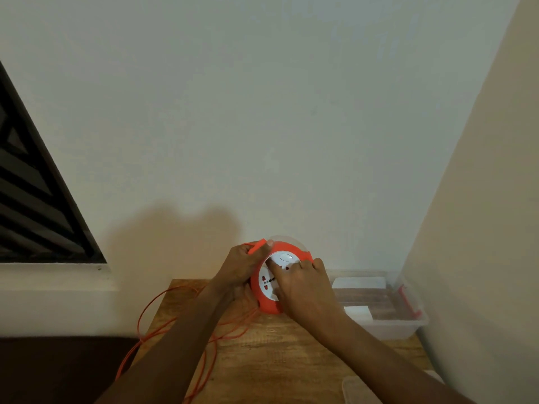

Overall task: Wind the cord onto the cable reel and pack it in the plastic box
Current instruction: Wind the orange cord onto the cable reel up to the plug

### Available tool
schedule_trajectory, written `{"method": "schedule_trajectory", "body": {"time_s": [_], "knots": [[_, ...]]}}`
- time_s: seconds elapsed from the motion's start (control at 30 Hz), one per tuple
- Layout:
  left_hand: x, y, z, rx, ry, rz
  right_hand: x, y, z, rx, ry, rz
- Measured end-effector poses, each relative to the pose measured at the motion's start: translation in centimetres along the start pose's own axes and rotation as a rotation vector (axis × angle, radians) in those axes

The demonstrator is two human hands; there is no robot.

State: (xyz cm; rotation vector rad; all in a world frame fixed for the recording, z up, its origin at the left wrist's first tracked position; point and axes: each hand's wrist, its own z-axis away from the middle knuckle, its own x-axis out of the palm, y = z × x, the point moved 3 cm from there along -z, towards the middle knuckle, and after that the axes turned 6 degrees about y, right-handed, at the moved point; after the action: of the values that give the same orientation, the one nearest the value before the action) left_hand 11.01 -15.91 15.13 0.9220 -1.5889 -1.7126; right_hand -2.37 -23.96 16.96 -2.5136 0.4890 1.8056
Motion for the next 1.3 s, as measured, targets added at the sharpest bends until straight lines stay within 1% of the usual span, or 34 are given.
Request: {"method": "schedule_trajectory", "body": {"time_s": [0.17, 0.3, 0.37, 0.5, 0.6, 0.67, 0.77, 0.83, 0.9, 0.93, 1.0, 1.03, 1.07, 1.1, 1.13, 1.17, 1.2, 1.23, 1.3], "knots": [[0.2, 0.0, 0.1, 0.014, 0.028, 0.034, 0.1, 0.0, -0.1, 0.082, 0.090, -0.082], [0.0, 0.3, -0.2, -0.001, 0.046, 0.025, -0.4, 0.2, -0.1, 0.053, 0.154, -0.043], [-0.2, 0.5, -0.1, -0.023, 0.031, 0.059, -0.5, 0.3, -0.1, 0.024, 0.195, -0.008], [0.3, 0.0, 0.3, -0.063, 0.009, 0.161, -0.2, 0.2, 0.0, -0.009, 0.204, -0.023], [0.7, -0.4, 0.4, -0.088, -0.004, 0.171, -0.4, 0.3, 0.4, -0.007, 0.218, -0.014], [0.8, -0.4, 0.5, -0.082, -0.001, 0.178, -0.4, 0.6, 0.5, 0.054, 0.245, -0.078], [0.9, -0.2, 0.6, -0.038, 0.068, 0.191, -0.1, 1.8, -0.2, 0.297, 0.165, -0.355], [1.3, -0.1, 0.8, -0.010, 0.126, 0.175, 0.0, 2.3, -0.3, 0.456, 0.147, -0.559], [1.6, -0.2, 0.9, 0.005, 0.168, 0.174, 0.4, 2.5, -0.2, 0.595, 0.095, -0.803], [1.6, -0.2, 0.9, 0.008, 0.192, 0.169, 0.7, 2.6, -0.1, 0.707, 0.047, -1.010], [1.4, -0.2, 0.8, 0.012, 0.214, 0.190, 1.0, 1.9, 0.4, 0.982, -0.096, -1.554], [1.3, -0.2, 0.7, 0.005, 0.213, 0.211, 0.9, 1.4, 0.6, 1.083, -0.140, -1.781], [1.2, -0.1, 0.6, -0.008, 0.207, 0.228, 0.9, 1.1, 0.8, 1.141, -0.149, -1.938], [1.2, -0.1, 0.7, -0.020, 0.194, 0.239, 0.9, 0.9, 1.1, 1.149, -0.147, -2.006], [1.2, -0.1, 0.7, -0.035, 0.177, 0.262, 0.8, 0.8, 1.3, 1.113, -0.145, -1.991], [1.1, 0.0, 0.8, -0.053, 0.157, 0.301, 0.5, 0.8, 1.5, 1.046, -0.139, -1.886], [1.0, 0.1, 0.8, -0.078, 0.136, 0.346, 0.1, 0.8, 1.6, 0.965, -0.117, -1.709], [1.0, 0.3, 0.9, -0.103, 0.113, 0.378, -0.5, 1.2, 1.8, 0.878, -0.059, -1.480], [0.9, 0.4, 1.1, -0.130, 0.067, 0.399, -1.7, 2.1, 2.2, 0.643, 0.139, -1.023]]}}
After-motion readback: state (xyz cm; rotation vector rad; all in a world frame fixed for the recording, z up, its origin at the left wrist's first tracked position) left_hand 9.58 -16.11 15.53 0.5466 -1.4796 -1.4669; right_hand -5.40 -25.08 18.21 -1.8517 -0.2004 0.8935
